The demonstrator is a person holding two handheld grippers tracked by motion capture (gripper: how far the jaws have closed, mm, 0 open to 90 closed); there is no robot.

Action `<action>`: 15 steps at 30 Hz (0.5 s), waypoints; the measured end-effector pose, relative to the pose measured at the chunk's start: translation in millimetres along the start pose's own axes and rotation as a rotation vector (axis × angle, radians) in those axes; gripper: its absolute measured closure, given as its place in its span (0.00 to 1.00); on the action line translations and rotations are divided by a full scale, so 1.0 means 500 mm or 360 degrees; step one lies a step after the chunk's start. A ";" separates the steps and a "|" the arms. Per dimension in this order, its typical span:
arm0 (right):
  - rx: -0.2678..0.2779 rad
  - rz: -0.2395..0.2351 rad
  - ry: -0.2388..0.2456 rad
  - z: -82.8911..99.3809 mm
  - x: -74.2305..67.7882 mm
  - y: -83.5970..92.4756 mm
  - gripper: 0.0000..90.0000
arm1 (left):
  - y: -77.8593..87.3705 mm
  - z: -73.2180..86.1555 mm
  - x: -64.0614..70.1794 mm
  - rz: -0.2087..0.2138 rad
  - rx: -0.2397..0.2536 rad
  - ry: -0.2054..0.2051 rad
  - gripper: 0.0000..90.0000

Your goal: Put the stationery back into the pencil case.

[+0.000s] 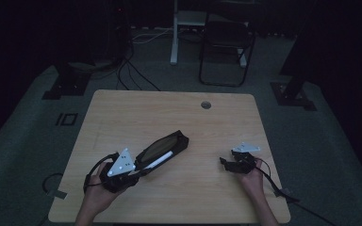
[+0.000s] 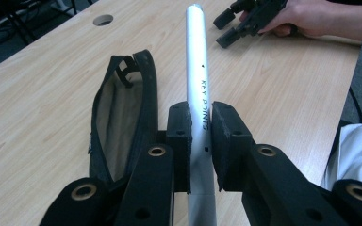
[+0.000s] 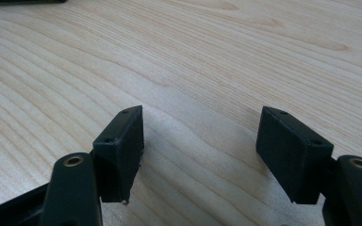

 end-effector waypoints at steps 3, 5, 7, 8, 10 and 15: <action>0.0000 -0.0001 0.0000 0.000 0.000 0.000 0.36 | 0.001 -0.003 -0.003 -0.0001 0.0008 -0.0003 0.88; 0.0000 0.0000 0.0000 0.000 0.000 0.000 0.36 | 0.001 -0.005 -0.006 -0.0008 0.0020 0.0005 0.88; 0.0000 -0.0001 -0.0001 0.000 0.000 0.000 0.36 | 0.001 -0.006 -0.010 -0.0013 0.0028 0.0008 0.88; 0.0000 0.0000 0.0000 0.000 0.000 0.000 0.36 | 0.001 -0.007 -0.011 -0.0013 0.0034 0.0010 0.88; 0.0000 0.0000 0.0000 0.000 0.000 0.000 0.36 | 0.001 -0.009 -0.015 -0.0014 0.0041 0.0013 0.88; 0.0000 0.0000 0.0001 0.000 0.000 0.000 0.36 | -0.001 -0.016 -0.024 -0.0022 0.0075 0.0030 0.88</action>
Point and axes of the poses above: each handheld gripper's, and its own axes: y roughly backward along the jaws, z roughly out of its underside, x roughly to its right, the point moved 4 cm from there along -y, roughly forward along the jaws, and after that the axes turned 1 degree about y, right-handed, at the moved point
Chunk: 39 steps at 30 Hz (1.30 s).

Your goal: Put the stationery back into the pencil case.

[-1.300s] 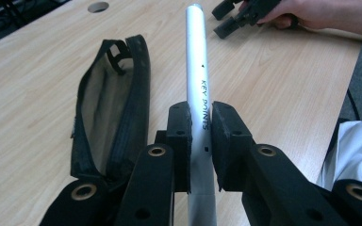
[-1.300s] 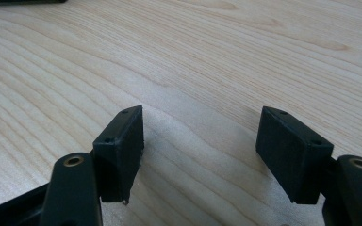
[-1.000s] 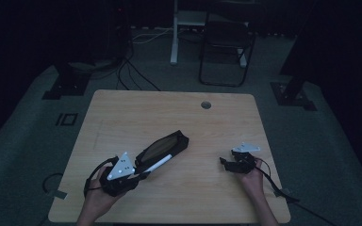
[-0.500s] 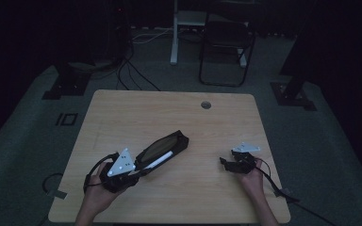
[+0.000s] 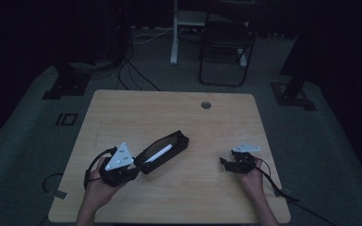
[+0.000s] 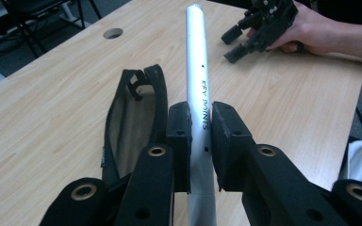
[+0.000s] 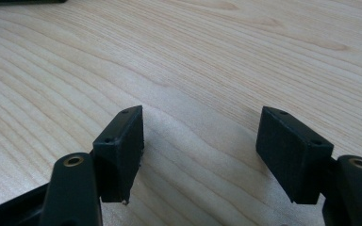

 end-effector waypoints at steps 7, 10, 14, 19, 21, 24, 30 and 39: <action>0.0000 0.0000 0.0000 0.000 0.000 0.000 0.36 | -0.011 -0.006 -0.013 -0.0011 0.0003 -0.0004 0.88; 0.0000 0.0000 0.0000 0.000 0.000 0.000 0.36 | -0.014 -0.009 -0.018 -0.0021 0.0007 -0.0008 0.88; 0.0000 -0.0001 0.0000 0.000 0.000 0.000 0.36 | -0.017 -0.012 -0.023 -0.0037 0.0012 -0.0009 0.88; 0.0000 -0.0001 -0.0001 0.000 0.000 0.000 0.36 | -0.020 -0.015 -0.028 -0.0058 0.0010 -0.0012 0.88; 0.0000 -0.0001 0.0000 0.000 0.000 0.000 0.36 | -0.021 -0.016 -0.032 -0.0066 0.0011 -0.0018 0.88; 0.0000 -0.0001 -0.0001 0.000 0.000 0.000 0.36 | -0.024 -0.019 -0.035 -0.0075 0.0012 -0.0021 0.88; 0.0000 -0.0001 -0.0002 0.000 0.000 0.000 0.36 | -0.031 -0.023 -0.041 -0.0097 0.0023 -0.0028 0.88; 0.0000 -0.0001 -0.0001 0.000 0.000 0.000 0.36 | -0.042 -0.027 -0.052 -0.0109 0.0016 -0.0030 0.88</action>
Point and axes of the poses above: each handheld gripper's, and its own axes: y roughly backward along the jaws, z roughly out of its underside, x roughly to its right, the point moved 4 cm from there along -y, roughly forward along the jaws, and after that the axes turned 1 degree about y, right-handed, at the moved point
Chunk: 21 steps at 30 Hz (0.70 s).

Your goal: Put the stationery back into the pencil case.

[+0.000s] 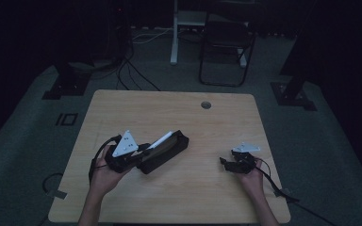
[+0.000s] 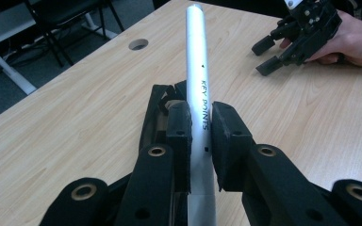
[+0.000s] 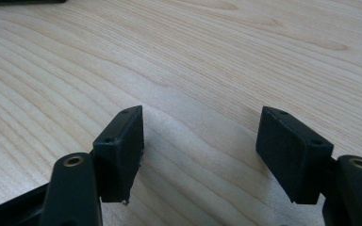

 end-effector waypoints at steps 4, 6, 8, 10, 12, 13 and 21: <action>0.0000 0.0000 0.0000 0.000 0.000 0.000 0.36 | -0.002 -0.002 -0.004 -0.0003 0.0002 0.0000 0.88; 0.0000 0.0000 0.0001 0.000 0.000 0.000 0.36 | -0.003 -0.003 -0.007 -0.0008 0.0007 0.0007 0.88; 0.0000 0.0000 0.0000 0.000 0.000 0.000 0.36 | -0.004 -0.005 -0.011 -0.0009 0.0012 0.0008 0.88; 0.0000 0.0000 0.0000 0.000 0.000 0.000 0.36 | -0.005 -0.006 -0.014 -0.0011 0.0018 0.0017 0.88; 0.0000 0.0000 0.0001 0.000 0.000 0.000 0.36 | -0.007 -0.007 -0.017 -0.0008 0.0014 0.0013 0.88; 0.0000 0.0000 0.0000 0.000 0.000 0.000 0.36 | -0.009 -0.007 -0.018 -0.0007 0.0016 0.0018 0.88; 0.0000 0.0000 0.0000 0.000 0.000 0.000 0.36 | -0.023 -0.008 -0.027 -0.0013 0.0009 0.0022 0.88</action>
Point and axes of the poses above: each handheld gripper's, and its own axes: y roughly backward along the jaws, z roughly out of its underside, x roughly to its right, the point moved 4 cm from there along -y, roughly forward along the jaws, and after that the axes turned 1 degree about y, right-handed, at the moved point
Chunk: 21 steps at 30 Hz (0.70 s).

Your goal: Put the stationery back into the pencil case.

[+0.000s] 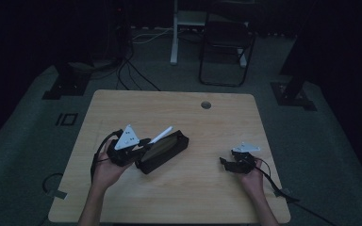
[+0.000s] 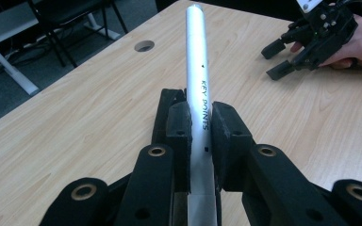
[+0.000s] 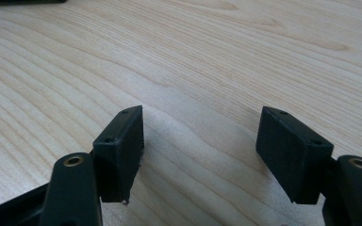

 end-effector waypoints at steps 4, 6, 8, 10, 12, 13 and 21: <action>0.0000 0.0000 0.0000 0.000 0.000 0.000 0.36 | -0.006 -0.001 -0.005 -0.0002 -0.0004 0.0003 0.88; 0.0000 0.0000 -0.0001 0.000 0.000 0.000 0.36 | -0.010 -0.001 -0.008 -0.0005 -0.0004 0.0012 0.88; 0.0000 0.0000 0.0001 0.000 0.000 0.000 0.36 | -0.014 0.000 -0.011 -0.0002 -0.0005 0.0018 0.88; 0.0000 0.0000 0.0000 0.000 0.000 0.000 0.36 | -0.016 0.000 -0.012 -0.0004 -0.0007 0.0018 0.88; 0.0000 0.0000 0.0000 0.000 0.000 0.000 0.36 | -0.021 0.000 -0.016 -0.0002 -0.0015 0.0027 0.88; 0.0001 0.0000 0.0001 0.000 0.000 0.000 0.36 | -0.023 0.000 -0.017 0.0000 -0.0019 0.0023 0.88; 0.0000 0.0000 0.0000 0.000 0.000 0.000 0.36 | -0.039 0.001 -0.021 -0.0005 -0.0034 0.0032 0.88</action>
Point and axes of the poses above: each handheld gripper's, and its own axes: y roughly backward along the jaws, z roughly out of its underside, x roughly to its right, the point moved 4 cm from there along -y, roughly forward along the jaws, and after that the axes turned 1 degree about y, right-handed, at the moved point
